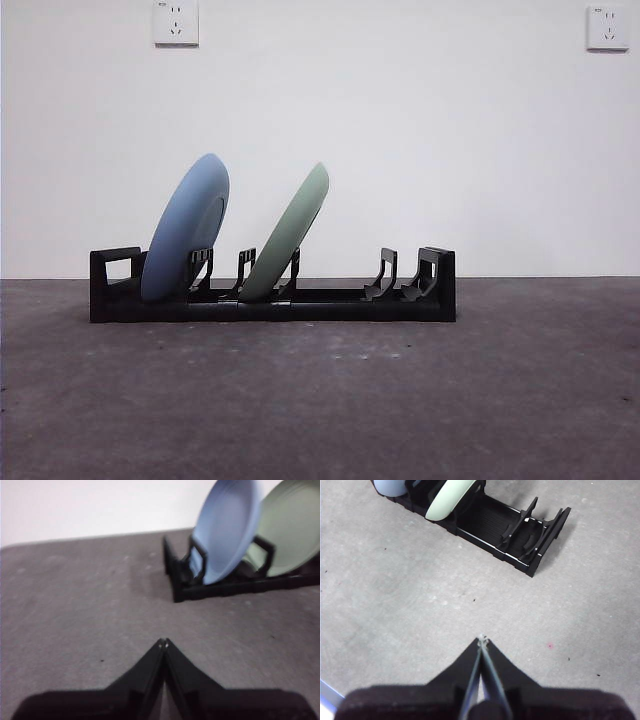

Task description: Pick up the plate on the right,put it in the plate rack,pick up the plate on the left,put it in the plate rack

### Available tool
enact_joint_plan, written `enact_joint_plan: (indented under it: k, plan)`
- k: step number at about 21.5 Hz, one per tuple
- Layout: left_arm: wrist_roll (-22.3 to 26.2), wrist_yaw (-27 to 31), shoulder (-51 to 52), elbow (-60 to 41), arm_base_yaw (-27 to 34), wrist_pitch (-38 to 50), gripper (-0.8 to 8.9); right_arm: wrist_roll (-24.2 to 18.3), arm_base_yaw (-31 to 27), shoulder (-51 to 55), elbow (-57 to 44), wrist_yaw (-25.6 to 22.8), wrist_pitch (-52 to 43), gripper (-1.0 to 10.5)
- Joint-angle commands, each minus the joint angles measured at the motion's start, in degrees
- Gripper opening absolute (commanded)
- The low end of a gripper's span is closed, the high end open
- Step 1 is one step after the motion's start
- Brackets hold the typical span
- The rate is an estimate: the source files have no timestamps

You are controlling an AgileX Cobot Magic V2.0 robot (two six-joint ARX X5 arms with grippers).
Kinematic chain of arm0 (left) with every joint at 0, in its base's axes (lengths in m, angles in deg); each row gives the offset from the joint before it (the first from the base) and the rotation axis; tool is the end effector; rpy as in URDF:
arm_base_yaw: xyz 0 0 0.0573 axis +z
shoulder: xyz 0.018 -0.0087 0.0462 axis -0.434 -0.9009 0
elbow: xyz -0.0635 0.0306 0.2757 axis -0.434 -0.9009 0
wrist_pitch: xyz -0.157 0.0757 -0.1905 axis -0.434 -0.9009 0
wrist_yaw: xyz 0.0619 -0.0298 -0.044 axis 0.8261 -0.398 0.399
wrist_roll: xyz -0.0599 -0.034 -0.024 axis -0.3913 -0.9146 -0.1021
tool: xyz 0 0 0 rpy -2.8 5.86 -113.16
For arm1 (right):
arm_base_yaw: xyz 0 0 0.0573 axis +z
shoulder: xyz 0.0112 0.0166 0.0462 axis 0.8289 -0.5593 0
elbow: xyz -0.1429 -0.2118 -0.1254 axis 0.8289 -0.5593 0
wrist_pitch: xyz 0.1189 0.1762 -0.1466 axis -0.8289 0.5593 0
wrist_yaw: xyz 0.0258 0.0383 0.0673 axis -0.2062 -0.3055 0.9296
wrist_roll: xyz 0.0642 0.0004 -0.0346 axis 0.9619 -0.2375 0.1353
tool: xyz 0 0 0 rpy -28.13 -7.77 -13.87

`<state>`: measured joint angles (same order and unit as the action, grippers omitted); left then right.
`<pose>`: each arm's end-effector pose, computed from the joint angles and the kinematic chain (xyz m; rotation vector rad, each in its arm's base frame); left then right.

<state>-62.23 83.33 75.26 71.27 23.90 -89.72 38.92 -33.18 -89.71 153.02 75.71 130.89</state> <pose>0.1088 -0.0037 0.1472 0.0254 0.1684 -0.0385 0.1873 0.0866 0.3931 -0.2624 0.7619 0.5619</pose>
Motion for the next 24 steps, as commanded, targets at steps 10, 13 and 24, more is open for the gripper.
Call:
enact_joint_plan:
  k: [10, 13, 24]
  plan:
    - [-1.73, -0.13, -0.66, -0.61, 0.39, 0.74, -0.03, 0.28, 0.04, 0.00, -0.35, -0.22, -0.42, 0.0]
    - [-1.73, -0.11, -0.90, -0.61, 0.39, 0.74, -0.03, 0.28, 0.04, 0.00, -0.35, -0.22, -0.42, 0.0]
    - [-1.73, -0.13, -0.90, -0.61, 0.37, 0.76, -0.03, 0.17, -11.37, 17.88, -0.37, 0.22, -6.01, 0.0]
